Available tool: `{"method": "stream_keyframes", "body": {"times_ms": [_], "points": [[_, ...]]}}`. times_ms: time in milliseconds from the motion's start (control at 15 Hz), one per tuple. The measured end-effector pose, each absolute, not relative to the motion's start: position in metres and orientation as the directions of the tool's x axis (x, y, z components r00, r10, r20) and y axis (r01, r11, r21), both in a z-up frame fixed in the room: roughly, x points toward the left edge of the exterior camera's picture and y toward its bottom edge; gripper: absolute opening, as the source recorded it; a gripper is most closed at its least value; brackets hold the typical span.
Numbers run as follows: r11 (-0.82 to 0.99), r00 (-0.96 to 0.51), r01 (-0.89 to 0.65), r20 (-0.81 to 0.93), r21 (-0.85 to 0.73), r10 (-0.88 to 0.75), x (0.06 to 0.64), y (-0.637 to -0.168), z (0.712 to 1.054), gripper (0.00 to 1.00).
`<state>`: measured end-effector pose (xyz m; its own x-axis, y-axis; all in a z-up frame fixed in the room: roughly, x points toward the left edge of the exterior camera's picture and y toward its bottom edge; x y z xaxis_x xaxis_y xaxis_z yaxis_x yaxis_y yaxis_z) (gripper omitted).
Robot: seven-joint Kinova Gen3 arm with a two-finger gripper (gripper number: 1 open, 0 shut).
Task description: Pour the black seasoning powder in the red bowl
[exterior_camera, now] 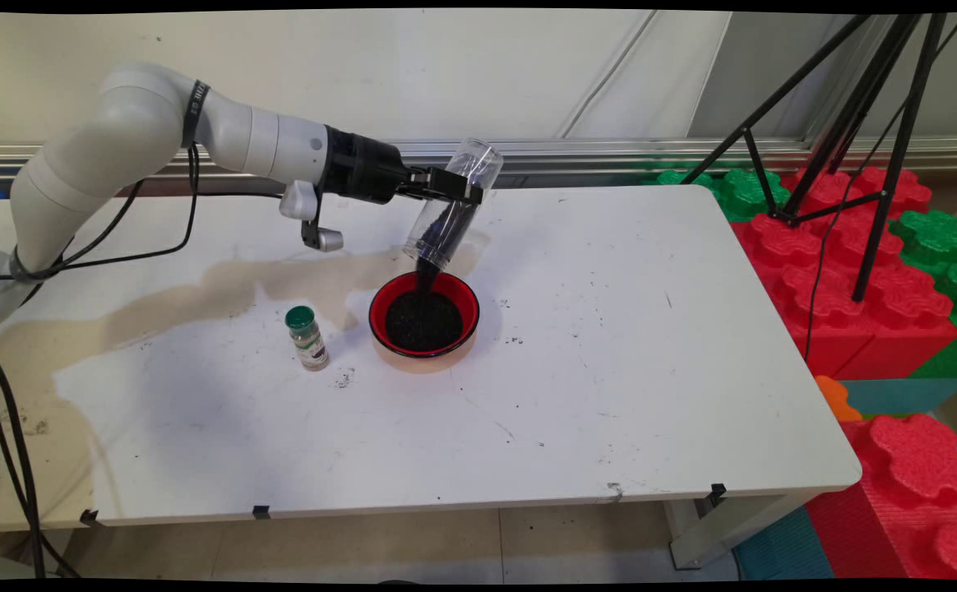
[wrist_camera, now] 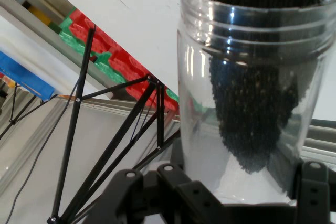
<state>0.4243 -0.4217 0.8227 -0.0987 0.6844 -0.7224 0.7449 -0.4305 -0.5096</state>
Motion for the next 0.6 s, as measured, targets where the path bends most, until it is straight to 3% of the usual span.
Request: {"method": "stream_keyframes", "body": {"times_ms": [600], "points": [[-0.444,-0.095,0.739,-0.731,-0.507,0.676,0.4213,-0.4129,0.8269,0.00]]}}
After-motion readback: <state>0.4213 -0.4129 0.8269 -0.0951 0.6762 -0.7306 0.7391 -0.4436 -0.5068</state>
